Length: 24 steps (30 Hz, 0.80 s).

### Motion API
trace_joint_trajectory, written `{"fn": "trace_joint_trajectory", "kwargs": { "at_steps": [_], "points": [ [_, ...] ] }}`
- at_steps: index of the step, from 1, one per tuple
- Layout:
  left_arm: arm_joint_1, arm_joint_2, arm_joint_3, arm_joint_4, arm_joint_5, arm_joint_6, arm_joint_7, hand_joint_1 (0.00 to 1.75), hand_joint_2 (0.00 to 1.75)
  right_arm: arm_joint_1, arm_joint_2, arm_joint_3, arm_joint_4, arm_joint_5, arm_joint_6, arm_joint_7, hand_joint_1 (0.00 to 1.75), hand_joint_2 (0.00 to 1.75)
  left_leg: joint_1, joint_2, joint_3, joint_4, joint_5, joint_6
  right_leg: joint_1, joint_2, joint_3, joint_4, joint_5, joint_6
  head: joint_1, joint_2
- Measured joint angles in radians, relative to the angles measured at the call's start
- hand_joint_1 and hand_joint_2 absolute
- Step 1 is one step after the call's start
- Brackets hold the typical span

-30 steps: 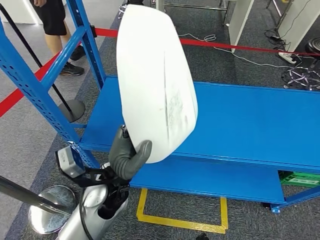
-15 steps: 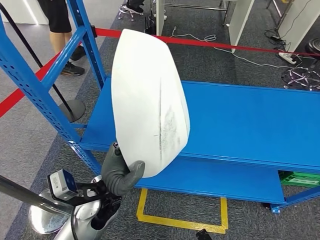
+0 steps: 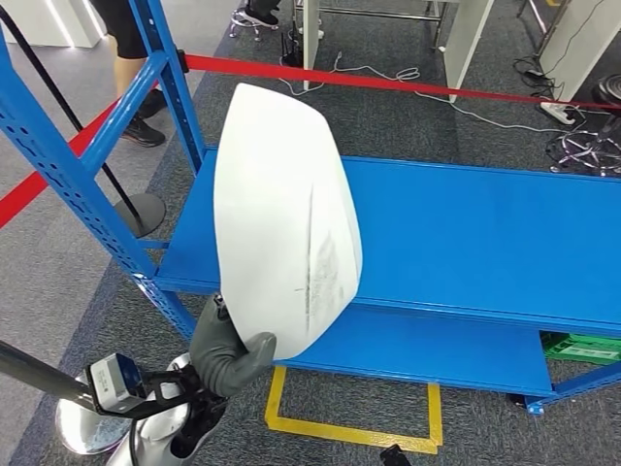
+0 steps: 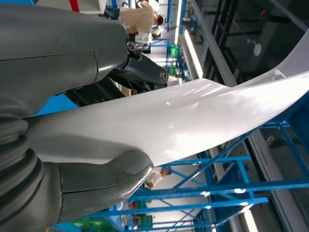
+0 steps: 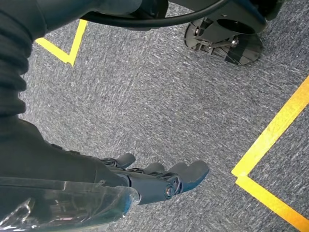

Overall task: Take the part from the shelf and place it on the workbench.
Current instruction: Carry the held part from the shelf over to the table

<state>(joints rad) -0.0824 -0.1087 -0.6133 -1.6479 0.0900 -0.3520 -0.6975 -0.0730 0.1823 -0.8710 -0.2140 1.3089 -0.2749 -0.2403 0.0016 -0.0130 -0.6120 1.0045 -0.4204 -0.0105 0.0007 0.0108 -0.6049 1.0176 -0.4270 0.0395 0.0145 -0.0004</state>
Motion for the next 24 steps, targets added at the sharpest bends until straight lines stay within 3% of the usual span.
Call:
{"fn": "trace_joint_trajectory", "kwargs": {
  "at_steps": [13, 20, 22, 24],
  "points": [
    [0.030, 0.000, 0.038, -0.026, 0.041, -0.040, 0.000, 1.64, 1.75, -0.003, 0.000, -0.014, 0.000, -0.012, 0.010, 0.011, 0.00, 1.75, -0.004, 0.000, 0.000, 0.000, -0.003, 0.005, -0.004, 0.000, 0.001, -0.001, 0.000, 0.003, 0.000, 0.000],
    [0.031, -0.002, 0.052, -0.014, 0.060, -0.056, 0.000, 1.64, 1.75, -0.005, 0.000, -0.019, 0.000, -0.009, 0.016, 0.026, 0.00, 1.75, -0.012, 0.000, 0.003, -0.004, -0.004, 0.020, -0.013, 0.000, 0.004, -0.007, 0.000, 0.017, -0.001, 0.000],
    [0.031, -0.006, 0.052, -0.012, 0.060, -0.059, 0.000, 1.64, 1.75, -0.006, -0.001, -0.021, 0.000, -0.008, 0.016, 0.029, 0.00, 1.75, -0.004, 0.001, 0.013, -0.016, 0.001, 0.026, -0.011, -0.001, -0.005, 0.016, -0.019, 0.023, 0.003, 0.000],
    [0.031, -0.009, 0.053, -0.010, 0.062, -0.060, 0.000, 1.64, 1.75, -0.007, -0.001, -0.023, 0.000, -0.008, 0.016, 0.029, 0.00, 1.75, 0.000, 0.004, 0.023, -0.023, 0.001, 0.031, -0.012, -0.002, -0.051, 0.120, -0.076, 0.027, 0.009, 0.000]
  ]
}}
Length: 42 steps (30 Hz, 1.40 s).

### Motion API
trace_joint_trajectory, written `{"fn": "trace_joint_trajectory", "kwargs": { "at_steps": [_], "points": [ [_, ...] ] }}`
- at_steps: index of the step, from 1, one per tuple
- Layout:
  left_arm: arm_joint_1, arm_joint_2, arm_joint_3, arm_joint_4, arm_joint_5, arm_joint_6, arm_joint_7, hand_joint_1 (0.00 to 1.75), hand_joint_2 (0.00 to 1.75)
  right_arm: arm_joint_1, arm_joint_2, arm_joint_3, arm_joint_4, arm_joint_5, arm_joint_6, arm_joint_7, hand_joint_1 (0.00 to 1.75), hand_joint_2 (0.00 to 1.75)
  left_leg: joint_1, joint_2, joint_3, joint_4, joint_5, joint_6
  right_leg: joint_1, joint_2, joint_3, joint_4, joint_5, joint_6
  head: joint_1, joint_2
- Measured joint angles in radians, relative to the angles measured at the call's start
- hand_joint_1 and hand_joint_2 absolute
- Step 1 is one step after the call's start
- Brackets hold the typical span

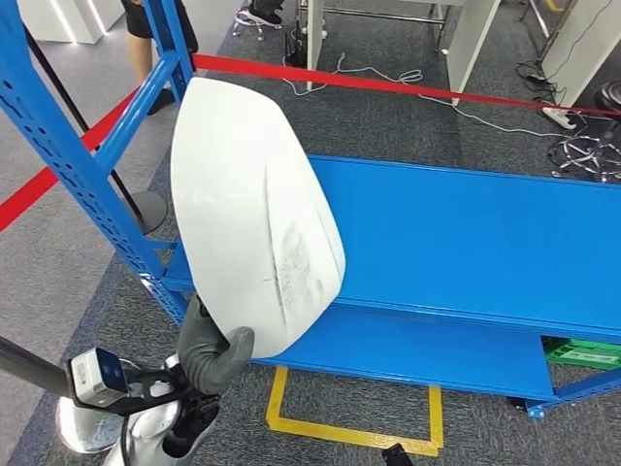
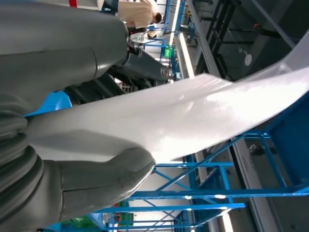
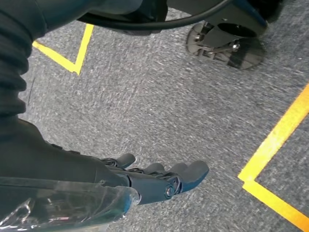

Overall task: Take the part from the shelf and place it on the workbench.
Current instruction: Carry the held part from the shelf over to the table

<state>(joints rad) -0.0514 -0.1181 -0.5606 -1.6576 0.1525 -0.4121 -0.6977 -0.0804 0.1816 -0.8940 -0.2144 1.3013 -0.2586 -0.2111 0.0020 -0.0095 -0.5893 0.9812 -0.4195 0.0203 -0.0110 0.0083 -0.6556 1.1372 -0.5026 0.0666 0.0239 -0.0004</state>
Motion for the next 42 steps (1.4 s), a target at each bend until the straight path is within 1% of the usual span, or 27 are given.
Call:
{"fn": "trace_joint_trajectory", "kwargs": {
  "at_steps": [2, 3, 4, 6, 7, 8, 9, 11, 13, 15, 17, 18, 19, 20, 22, 23, 25, 28, 30, 32, 33, 34, 35, 37, 38, 40, 42],
  "points": [
    [0.001, -0.001, 0.001, 0.004, 0.002, 0.000, 0.000, 1.64, 1.75, -0.005, 0.000, -0.001, 0.000, 0.000, 0.000, 0.000, 0.00, 1.75, 0.001, 0.002, 0.003, 0.000, -0.003, 0.001, -0.002, -0.001, -0.060, 0.127, -0.050, 0.005, 0.003, 0.000],
    [0.001, -0.001, 0.001, 0.006, 0.002, 0.000, 0.000, 1.64, 1.75, -0.007, 0.000, -0.001, 0.000, 0.000, 0.000, 0.000, 0.00, 1.75, 0.002, 0.002, 0.004, 0.000, -0.005, -0.001, -0.003, -0.001, -0.073, 0.152, -0.052, 0.007, 0.003, 0.000],
    [0.001, -0.001, 0.002, 0.008, 0.003, 0.000, 0.000, 1.64, 1.75, -0.008, 0.000, -0.002, 0.000, 0.000, 0.000, 0.000, 0.00, 1.75, 0.004, 0.001, 0.007, 0.001, -0.007, -0.004, -0.005, -0.002, -0.064, 0.135, -0.033, 0.010, 0.003, 0.000],
    [0.001, -0.001, 0.002, 0.010, 0.006, -0.001, 0.000, 1.64, 1.75, -0.006, -0.001, -0.002, 0.000, 0.001, 0.000, 0.002, 0.00, 1.75, 0.010, -0.003, 0.013, 0.006, -0.015, -0.017, -0.012, -0.002, 0.002, 0.010, 0.031, 0.019, 0.003, 0.000],
    [0.001, -0.001, 0.002, 0.011, 0.010, -0.001, 0.001, 1.64, 1.75, -0.004, -0.001, -0.002, 0.000, 0.002, -0.001, 0.003, 0.00, 1.75, 0.011, -0.005, 0.015, 0.011, -0.019, -0.025, -0.014, 0.001, 0.036, -0.053, 0.053, 0.021, 0.005, 0.000],
    [0.001, -0.002, 0.002, 0.012, 0.016, -0.001, 0.003, 1.64, 1.75, -0.002, -0.001, -0.002, 0.001, 0.002, -0.002, 0.006, 0.00, 1.75, 0.011, -0.007, 0.015, 0.015, -0.022, -0.033, -0.015, 0.005, 0.057, -0.093, 0.062, 0.017, 0.007, 0.000],
    [0.001, -0.002, 0.003, 0.013, 0.023, -0.001, 0.007, 1.64, 1.75, -0.001, 0.000, -0.002, 0.001, 0.003, -0.004, 0.011, 0.00, 1.75, 0.009, -0.007, 0.014, 0.017, -0.024, -0.039, -0.014, 0.009, 0.065, -0.107, 0.060, 0.010, 0.006, 0.000],
    [0.001, -0.004, 0.003, 0.015, 0.038, 0.000, 0.020, 1.64, 1.75, 0.002, 0.000, -0.003, 0.002, 0.008, -0.020, 0.033, 0.00, 1.75, 0.009, -0.008, 0.013, 0.017, -0.023, -0.048, -0.011, 0.013, 0.063, -0.104, 0.057, -0.014, 0.002, 0.000],
    [0.001, -0.007, 0.004, 0.017, 0.050, 0.001, 0.036, 1.64, 1.75, 0.005, 0.000, -0.003, 0.002, 0.018, -0.049, 0.069, 0.00, 1.75, 0.012, -0.005, 0.006, 0.034, -0.038, -0.056, -0.010, 0.012, 0.064, -0.104, 0.056, -0.029, -0.001, 0.000],
    [0.000, -0.009, 0.004, 0.018, 0.058, 0.005, 0.050, 1.64, 1.75, 0.006, 0.000, -0.003, 0.002, 0.026, -0.075, 0.102, 0.00, 1.75, 0.012, -0.001, -0.040, 0.126, -0.089, -0.061, -0.010, 0.010, 0.066, -0.104, 0.054, -0.040, -0.004, 0.000],
    [0.001, -0.010, 0.004, 0.021, 0.065, 0.010, 0.064, 1.64, 1.75, 0.006, 0.000, -0.003, 0.002, 0.035, -0.090, 0.132, 0.00, 1.75, 0.011, -0.001, -0.115, 0.267, -0.143, -0.061, -0.008, 0.008, 0.066, -0.104, 0.052, -0.045, -0.006, 0.000],
    [0.001, -0.010, 0.004, 0.023, 0.067, 0.012, 0.069, 1.64, 1.75, 0.006, 0.000, -0.003, 0.002, 0.039, -0.094, 0.147, 0.00, 1.75, 0.011, -0.001, -0.142, 0.312, -0.150, -0.060, -0.006, 0.008, 0.067, -0.104, 0.051, -0.047, -0.006, 0.000],
    [0.001, -0.011, 0.004, 0.025, 0.070, 0.014, 0.074, 1.64, 1.75, 0.006, 0.000, -0.003, 0.002, 0.043, -0.097, 0.161, 0.00, 1.75, 0.011, -0.001, -0.149, 0.317, -0.136, -0.057, -0.005, 0.008, 0.068, -0.104, 0.050, -0.048, -0.006, 0.000],
    [0.001, -0.011, 0.004, 0.027, 0.072, 0.015, 0.076, 1.64, 1.75, 0.006, 0.000, -0.003, 0.002, 0.045, -0.099, 0.172, 0.00, 1.75, 0.010, -0.001, -0.138, 0.285, -0.105, -0.052, -0.004, 0.009, 0.071, -0.104, 0.049, -0.048, -0.006, 0.000],
    [0.000, -0.014, 0.004, 0.028, 0.077, 0.015, 0.081, 1.64, 1.75, 0.006, 0.001, -0.003, 0.002, 0.046, -0.102, 0.195, 0.00, 1.75, 0.007, -0.001, -0.079, 0.158, -0.031, -0.043, -0.002, 0.011, 0.077, -0.104, 0.044, -0.045, -0.006, 0.000],
    [-0.002, -0.015, 0.004, 0.029, 0.080, 0.015, 0.083, 1.64, 1.75, 0.006, 0.001, -0.003, 0.002, 0.044, -0.104, 0.208, 0.00, 1.75, 0.006, -0.001, -0.050, 0.097, -0.012, -0.039, 0.000, 0.012, 0.078, -0.103, 0.042, -0.041, -0.007, 0.000],
    [-0.004, -0.018, 0.003, 0.029, 0.083, 0.012, 0.087, 1.64, 1.75, 0.006, 0.001, -0.004, 0.002, 0.041, -0.107, 0.234, 0.00, 1.75, 0.003, -0.002, -0.023, 0.038, -0.007, -0.036, 0.003, 0.012, 0.077, -0.105, 0.039, -0.031, -0.006, 0.000],
    [-0.005, -0.021, 0.001, 0.031, 0.087, 0.006, 0.089, 1.64, 1.75, 0.006, 0.001, -0.004, 0.002, 0.038, -0.108, 0.255, 0.00, 1.75, 0.005, -0.003, -0.020, 0.029, -0.009, -0.025, 0.000, 0.008, 0.075, -0.103, 0.032, -0.014, -0.005, 0.000],
    [-0.006, -0.023, -0.001, 0.032, 0.088, -0.003, 0.090, 1.64, 1.75, 0.005, 0.001, -0.004, 0.002, 0.040, -0.108, 0.261, 0.00, 1.75, 0.008, -0.002, -0.016, 0.025, -0.008, -0.015, 0.000, 0.004, 0.043, -0.035, -0.010, -0.007, -0.001, 0.000],
    [-0.006, -0.023, -0.003, 0.033, 0.086, -0.016, 0.087, 1.64, 1.75, 0.005, 0.001, -0.004, 0.002, 0.044, -0.106, 0.267, 0.00, 1.75, 0.006, -0.002, -0.016, 0.025, -0.010, -0.010, 0.001, 0.002, -0.023, 0.099, -0.069, -0.004, 0.002, 0.000],
    [-0.006, -0.022, -0.004, 0.034, 0.084, -0.022, 0.085, 1.64, 1.75, 0.005, 0.001, -0.004, 0.002, 0.045, -0.105, 0.269, 0.00, 1.75, 0.005, -0.001, -0.015, 0.025, -0.010, -0.009, 0.001, 0.002, -0.053, 0.156, -0.087, -0.003, 0.001, 0.000],
    [-0.006, -0.022, -0.004, 0.035, 0.082, -0.027, 0.082, 1.64, 1.75, 0.006, 0.001, -0.004, 0.002, 0.046, -0.105, 0.271, 0.00, 1.75, 0.004, -0.002, -0.014, 0.026, -0.011, -0.009, 0.001, 0.001, -0.069, 0.182, -0.085, -0.002, 0.002, 0.000],
    [-0.006, -0.021, -0.004, 0.036, 0.081, -0.031, 0.080, 1.64, 1.75, 0.006, 0.001, -0.004, 0.002, 0.047, -0.104, 0.272, 0.00, 1.75, 0.004, -0.002, -0.012, 0.026, -0.012, -0.009, 0.001, 0.001, -0.065, 0.167, -0.063, -0.002, 0.002, 0.000],
    [-0.006, -0.021, -0.005, 0.037, 0.080, -0.035, 0.078, 1.64, 1.75, 0.006, 0.001, -0.004, 0.002, 0.047, -0.104, 0.272, 0.00, 1.75, 0.005, -0.004, -0.004, 0.026, -0.016, -0.013, -0.001, 0.000, -0.010, 0.042, 0.014, -0.003, 0.002, 0.000],
    [-0.007, -0.021, -0.005, 0.037, 0.080, -0.035, 0.078, 1.64, 1.75, 0.004, 0.001, -0.004, 0.002, 0.047, -0.104, 0.272, 0.00, 1.75, 0.003, -0.004, -0.002, 0.028, -0.019, -0.018, -0.001, 0.001, 0.024, -0.027, 0.041, -0.005, 0.002, 0.000],
    [-0.008, -0.021, -0.005, 0.037, 0.079, -0.036, 0.077, 1.64, 1.75, 0.001, 0.001, -0.004, 0.002, 0.047, -0.104, 0.272, 0.00, 1.75, -0.001, -0.005, -0.002, 0.030, -0.021, -0.028, 0.000, 0.003, 0.057, -0.097, 0.058, -0.013, 0.000, 0.000],
    [-0.008, -0.020, -0.006, 0.038, 0.077, -0.038, 0.076, 1.64, 1.75, 0.001, 0.001, -0.004, 0.002, 0.047, -0.101, 0.276, 0.00, 1.75, -0.001, -0.004, -0.004, 0.029, -0.019, -0.038, 0.002, 0.005, 0.057, -0.100, 0.058, -0.026, -0.001, 0.000]
  ]
}}
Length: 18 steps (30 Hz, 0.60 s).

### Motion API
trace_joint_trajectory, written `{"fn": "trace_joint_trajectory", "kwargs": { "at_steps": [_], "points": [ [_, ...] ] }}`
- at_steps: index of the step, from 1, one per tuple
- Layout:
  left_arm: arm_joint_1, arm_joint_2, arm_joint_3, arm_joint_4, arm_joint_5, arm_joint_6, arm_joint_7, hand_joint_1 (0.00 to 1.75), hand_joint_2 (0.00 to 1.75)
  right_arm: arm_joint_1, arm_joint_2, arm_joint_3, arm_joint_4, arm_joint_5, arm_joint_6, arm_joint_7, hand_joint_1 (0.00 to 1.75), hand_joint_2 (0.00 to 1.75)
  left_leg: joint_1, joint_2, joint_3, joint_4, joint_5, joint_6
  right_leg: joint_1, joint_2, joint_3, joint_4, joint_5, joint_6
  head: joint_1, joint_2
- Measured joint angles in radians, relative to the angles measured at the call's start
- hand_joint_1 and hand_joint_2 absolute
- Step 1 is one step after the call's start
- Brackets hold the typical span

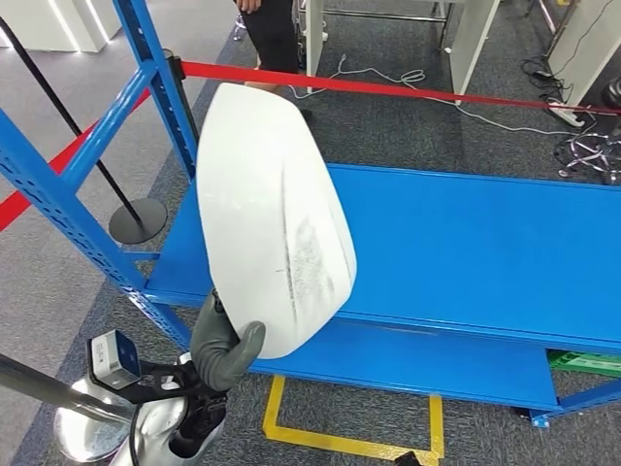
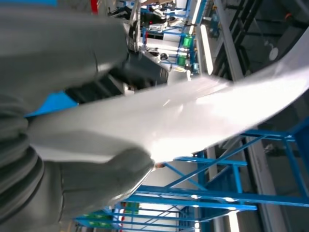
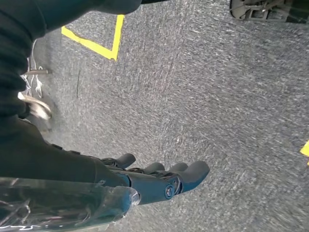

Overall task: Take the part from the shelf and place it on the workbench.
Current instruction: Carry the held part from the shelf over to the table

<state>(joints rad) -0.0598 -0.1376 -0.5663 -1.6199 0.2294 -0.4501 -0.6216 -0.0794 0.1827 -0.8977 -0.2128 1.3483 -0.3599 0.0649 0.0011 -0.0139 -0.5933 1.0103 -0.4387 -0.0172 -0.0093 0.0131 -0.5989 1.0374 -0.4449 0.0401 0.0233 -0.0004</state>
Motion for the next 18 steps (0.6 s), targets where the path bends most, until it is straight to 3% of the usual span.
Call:
{"fn": "trace_joint_trajectory", "kwargs": {
  "at_steps": [2, 3, 5, 7, 8, 9, 11, 13, 16, 18],
  "points": [
    [-0.002, 0.002, -0.001, 0.000, -0.003, -0.006, -0.001, 1.64, 1.75, 0.000, 0.000, 0.000, 0.000, 0.000, 0.004, 0.005, 0.00, 1.75, 0.001, 0.001, -0.009, 0.019, -0.017, -0.010, -0.002, 0.000, 0.000, -0.002, 0.003, -0.012, -0.002, 0.000],
    [-0.004, 0.003, -0.002, 0.001, -0.005, -0.010, 0.000, 1.64, 1.75, 0.000, 0.000, 0.000, 0.000, 0.000, 0.005, 0.007, 0.00, 1.75, 0.002, 0.002, -0.025, 0.053, -0.039, -0.015, -0.003, -0.001, 0.001, -0.003, 0.005, -0.017, -0.004, 0.000],
    [-0.006, 0.006, -0.003, 0.004, -0.008, -0.015, 0.003, 1.64, 1.75, -0.002, 0.000, 0.000, 0.000, -0.001, 0.009, 0.009, 0.00, 1.75, 0.002, 0.003, -0.082, 0.174, -0.101, -0.020, -0.003, -0.003, 0.000, -0.003, 0.006, -0.023, -0.008, 0.000],
    [-0.006, 0.009, -0.004, 0.011, -0.010, -0.016, 0.009, 1.64, 1.75, -0.001, 0.000, -0.001, 0.000, -0.002, 0.011, 0.011, 0.00, 1.75, 0.003, 0.003, -0.125, 0.266, -0.131, -0.021, -0.002, -0.004, -0.001, -0.003, 0.008, -0.025, -0.008, 0.000],
    [-0.006, 0.011, -0.004, 0.014, -0.012, -0.014, 0.012, 1.64, 1.75, -0.001, 0.000, -0.001, 0.000, -0.002, 0.011, 0.011, 0.00, 1.75, 0.003, 0.003, -0.123, 0.264, -0.119, -0.019, -0.001, -0.004, -0.001, -0.003, 0.009, -0.025, -0.008, 0.000],
    [-0.006, 0.012, -0.004, 0.017, -0.015, -0.012, 0.014, 1.64, 1.75, 0.000, 0.000, -0.001, 0.000, -0.002, 0.011, 0.011, 0.00, 1.75, 0.002, 0.003, -0.102, 0.224, -0.091, -0.016, -0.001, -0.003, -0.001, -0.003, 0.009, -0.024, -0.008, 0.000],
    [-0.009, 0.012, -0.004, 0.020, -0.025, -0.006, 0.016, 1.64, 1.75, -0.001, 0.000, -0.001, 0.000, 0.000, 0.011, 0.011, 0.00, 1.75, 0.001, 0.003, -0.031, 0.096, -0.032, -0.008, 0.002, -0.001, -0.002, -0.001, 0.011, -0.020, -0.008, 0.000],
    [-0.012, 0.012, -0.006, 0.021, -0.037, 0.000, 0.019, 1.64, 1.75, -0.001, 0.000, -0.001, 0.000, 0.001, 0.011, 0.011, 0.00, 1.75, -0.001, 0.002, 0.010, 0.013, -0.008, 0.000, 0.004, -0.001, -0.007, -0.001, 0.016, -0.010, -0.008, 0.000],
    [-0.013, 0.012, -0.008, 0.023, -0.047, 0.007, 0.020, 1.64, 1.75, -0.001, 0.000, -0.001, 0.000, 0.001, 0.010, 0.011, 0.00, 1.75, -0.002, 0.001, 0.009, -0.004, 0.001, 0.014, 0.002, -0.001, -0.012, -0.006, 0.022, 0.009, -0.008, 0.000],
    [-0.014, 0.012, -0.010, 0.025, -0.049, 0.009, 0.020, 1.64, 1.75, 0.001, 0.000, -0.001, 0.000, 0.001, 0.010, 0.011, 0.00, 1.75, 0.001, 0.004, 0.003, -0.010, 0.013, 0.027, 0.000, -0.002, -0.029, 0.036, -0.020, 0.018, -0.005, 0.000]
  ]
}}
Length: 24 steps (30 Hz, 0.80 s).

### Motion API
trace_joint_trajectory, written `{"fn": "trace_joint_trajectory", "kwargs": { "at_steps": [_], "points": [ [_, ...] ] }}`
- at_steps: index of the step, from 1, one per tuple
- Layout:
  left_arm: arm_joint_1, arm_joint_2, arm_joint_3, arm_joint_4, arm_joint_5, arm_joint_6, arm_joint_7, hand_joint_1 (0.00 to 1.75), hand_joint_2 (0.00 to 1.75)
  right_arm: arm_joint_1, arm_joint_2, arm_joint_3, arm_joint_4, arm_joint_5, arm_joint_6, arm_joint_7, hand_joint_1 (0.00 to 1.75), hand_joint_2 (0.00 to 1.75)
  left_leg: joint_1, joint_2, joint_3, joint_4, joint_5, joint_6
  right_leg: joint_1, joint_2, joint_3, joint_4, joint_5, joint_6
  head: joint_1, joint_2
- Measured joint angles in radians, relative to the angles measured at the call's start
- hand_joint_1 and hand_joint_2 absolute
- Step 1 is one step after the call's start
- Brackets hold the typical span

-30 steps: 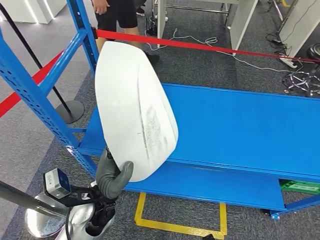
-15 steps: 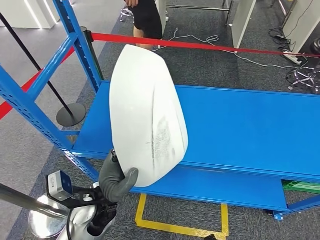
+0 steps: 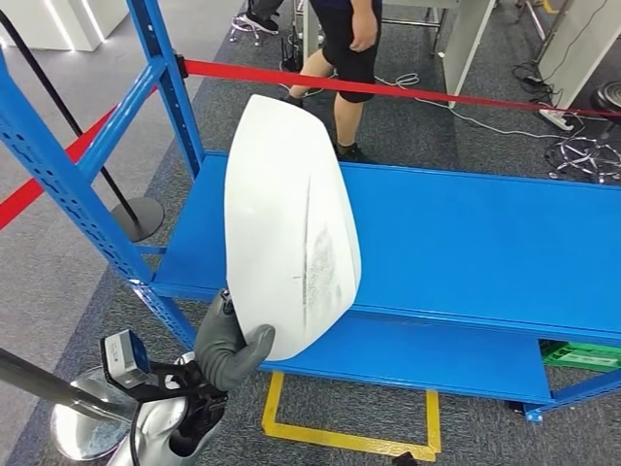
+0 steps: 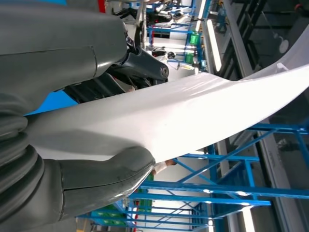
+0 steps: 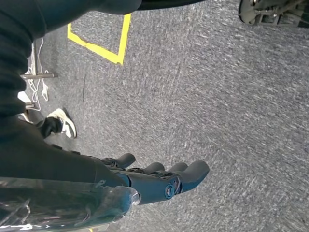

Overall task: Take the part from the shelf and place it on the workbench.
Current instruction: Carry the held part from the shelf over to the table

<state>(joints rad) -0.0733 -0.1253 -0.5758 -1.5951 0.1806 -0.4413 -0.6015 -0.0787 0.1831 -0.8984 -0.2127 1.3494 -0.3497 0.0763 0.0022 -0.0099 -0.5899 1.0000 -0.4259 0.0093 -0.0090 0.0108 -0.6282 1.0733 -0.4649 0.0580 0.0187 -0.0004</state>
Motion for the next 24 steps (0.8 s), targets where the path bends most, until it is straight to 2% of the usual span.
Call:
{"fn": "trace_joint_trajectory", "kwargs": {
  "at_steps": [3, 4, 5, 6, 7, 8, 9, 10, 11, 13, 14, 15, 16, 18, 19, 20, 21, 22, 23, 24],
  "points": [
    [-0.001, 0.000, -0.005, 0.004, -0.001, 0.001, 0.000, 1.64, 1.75, 0.000, 0.000, 0.000, 0.000, 0.001, 0.000, 0.000, 0.00, 1.75, 0.000, 0.003, -0.019, -0.001, 0.016, 0.008, -0.001, -0.002, -0.056, 0.176, -0.119, 0.008, 0.003, 0.000],
    [0.000, 0.000, -0.007, 0.006, -0.001, 0.001, 0.000, 1.64, 1.75, 0.001, 0.000, 0.000, 0.000, 0.002, 0.000, 0.000, 0.00, 1.75, 0.000, 0.004, -0.027, -0.001, 0.022, 0.008, -0.001, -0.002, -0.062, 0.214, -0.135, 0.010, 0.003, 0.000],
    [0.000, 0.001, -0.008, 0.007, -0.001, 0.000, 0.000, 1.64, 1.75, 0.001, 0.000, 0.000, 0.000, 0.003, 0.000, 0.000, 0.00, 1.75, 0.000, 0.004, -0.035, -0.001, 0.028, 0.008, -0.001, -0.002, -0.051, 0.217, -0.133, 0.011, 0.003, 0.000],
    [0.000, 0.001, -0.010, 0.008, -0.001, 0.000, 0.000, 1.64, 1.75, 0.001, 0.000, 0.000, 0.000, 0.005, 0.000, 0.000, 0.00, 1.75, 0.000, 0.004, -0.042, -0.001, 0.035, 0.006, -0.001, -0.002, -0.020, 0.180, -0.113, 0.011, 0.003, 0.000],
    [0.000, 0.001, -0.011, 0.009, -0.001, 0.000, 0.000, 1.64, 1.75, 0.000, 0.000, 0.000, 0.000, 0.007, 0.000, 0.000, 0.00, 1.75, 0.001, 0.003, -0.049, -0.001, 0.041, 0.002, -0.002, -0.003, 0.027, 0.113, -0.086, 0.011, 0.004, 0.000],
    [0.000, 0.001, -0.012, 0.009, -0.001, 0.000, 0.000, 1.64, 1.75, -0.002, 0.000, 0.000, 0.000, 0.008, 0.000, 0.000, 0.00, 1.75, 0.000, 0.003, -0.054, 0.000, 0.048, -0.002, -0.002, -0.002, 0.077, 0.039, -0.068, 0.010, 0.004, 0.000],
    [0.000, 0.001, -0.013, 0.009, -0.001, 0.000, 0.000, 1.64, 1.75, -0.004, 0.000, 0.000, 0.000, 0.010, 0.000, 0.000, 0.00, 1.75, -0.001, 0.002, -0.057, 0.000, 0.054, -0.008, 0.000, 0.000, 0.113, -0.017, -0.054, 0.005, 0.003, 0.000],
    [0.000, 0.001, -0.013, 0.009, -0.001, -0.001, 0.000, 1.64, 1.75, -0.005, 0.000, 0.000, 0.000, 0.011, 0.000, 0.000, 0.00, 1.75, -0.001, 0.002, -0.059, 0.001, 0.061, -0.014, 0.001, 0.002, 0.130, -0.050, -0.051, 0.001, 0.002, 0.000],
    [0.000, 0.000, -0.013, 0.009, -0.002, -0.001, 0.001, 1.64, 1.75, -0.006, 0.000, 0.000, 0.000, 0.012, 0.000, 0.000, 0.00, 1.75, -0.002, 0.002, -0.060, 0.000, 0.068, -0.020, 0.003, 0.004, 0.131, -0.060, -0.051, -0.006, 0.001, 0.000],
    [0.000, 0.000, -0.014, 0.009, -0.002, -0.001, 0.001, 1.64, 1.75, -0.005, 0.001, 0.000, 0.000, 0.013, 0.000, 0.000, 0.00, 1.75, 0.000, 0.001, -0.062, -0.002, 0.077, -0.032, 0.004, 0.003, 0.117, -0.057, -0.039, -0.023, 0.001, 0.000],
    [0.000, 0.001, -0.014, 0.009, -0.002, -0.001, 0.001, 1.64, 1.75, -0.005, 0.001, 0.000, 0.000, 0.013, 0.000, 0.000, 0.00, 1.75, 0.001, 0.001, -0.067, 0.004, 0.066, -0.038, 0.003, 0.001, 0.111, -0.057, -0.030, -0.032, 0.000, 0.000],
    [0.000, 0.002, -0.014, 0.009, -0.002, -0.001, 0.001, 1.64, 1.75, -0.005, 0.001, 0.000, 0.000, 0.014, 0.000, 0.000, 0.00, 1.75, 0.001, 0.001, -0.077, 0.025, 0.037, -0.043, 0.002, -0.001, 0.104, -0.058, -0.021, -0.041, -0.002, 0.000],
    [0.000, 0.002, -0.014, 0.009, -0.001, -0.001, 0.001, 1.64, 1.75, -0.006, 0.001, 0.000, 0.000, 0.015, 0.000, -0.001, 0.00, 1.75, 0.002, 0.001, -0.093, 0.068, -0.007, -0.047, 0.001, -0.002, 0.094, -0.059, -0.010, -0.047, -0.004, 0.000],
    [0.000, 0.004, -0.015, 0.010, -0.002, -0.001, 0.001, 1.64, 1.75, -0.006, 0.001, 0.000, 0.000, 0.017, 0.000, -0.004, 0.00, 1.75, 0.002, 0.001, -0.130, 0.197, -0.098, -0.052, 0.002, -0.004, 0.067, -0.058, 0.011, -0.052, -0.008, 0.000],
    [0.000, 0.005, -0.015, 0.011, -0.001, -0.001, 0.001, 1.64, 1.75, -0.005, 0.001, 0.000, 0.000, 0.017, 0.000, -0.005, 0.00, 1.75, 0.002, 0.001, -0.139, 0.251, -0.120, -0.053, 0.003, -0.005, 0.053, -0.057, 0.021, -0.052, -0.008, 0.000],
    [0.001, 0.007, -0.015, 0.012, -0.001, -0.002, 0.001, 1.64, 1.75, -0.005, 0.001, 0.000, 0.000, 0.017, 0.000, -0.006, 0.00, 1.75, 0.002, 0.001, -0.135, 0.276, -0.121, -0.052, 0.004, -0.005, 0.040, -0.057, 0.030, -0.052, -0.008, 0.000],
    [0.001, 0.008, -0.015, 0.013, -0.001, -0.004, 0.001, 1.64, 1.75, -0.005, 0.001, 0.000, 0.000, 0.017, 0.001, -0.006, 0.00, 1.75, 0.002, 0.001, -0.114, 0.267, -0.105, -0.049, 0.005, -0.006, 0.027, -0.057, 0.039, -0.051, -0.008, 0.000],
    [0.001, 0.008, -0.015, 0.013, -0.001, -0.006, 0.001, 1.64, 1.75, -0.005, 0.001, 0.000, 0.000, 0.018, 0.001, -0.007, 0.00, 1.75, 0.001, 0.001, -0.074, 0.224, -0.080, -0.045, 0.006, -0.006, 0.017, -0.057, 0.048, -0.049, -0.008, 0.000],
    [0.001, 0.009, -0.015, 0.013, 0.000, -0.008, 0.001, 1.64, 1.75, -0.005, 0.001, 0.000, 0.000, 0.018, 0.002, -0.008, 0.00, 1.75, 0.000, 0.001, -0.022, 0.159, -0.064, -0.040, 0.007, -0.005, 0.008, -0.057, 0.056, -0.046, -0.008, 0.000],
    [0.000, 0.009, -0.015, 0.013, 0.000, -0.009, 0.001, 1.64, 1.75, -0.005, 0.001, 0.000, 0.000, 0.020, 0.003, -0.009, 0.00, 1.75, -0.002, 0.001, 0.031, 0.086, -0.060, -0.034, 0.008, -0.004, 0.001, -0.056, 0.064, -0.042, -0.008, 0.000]
  ]
}}
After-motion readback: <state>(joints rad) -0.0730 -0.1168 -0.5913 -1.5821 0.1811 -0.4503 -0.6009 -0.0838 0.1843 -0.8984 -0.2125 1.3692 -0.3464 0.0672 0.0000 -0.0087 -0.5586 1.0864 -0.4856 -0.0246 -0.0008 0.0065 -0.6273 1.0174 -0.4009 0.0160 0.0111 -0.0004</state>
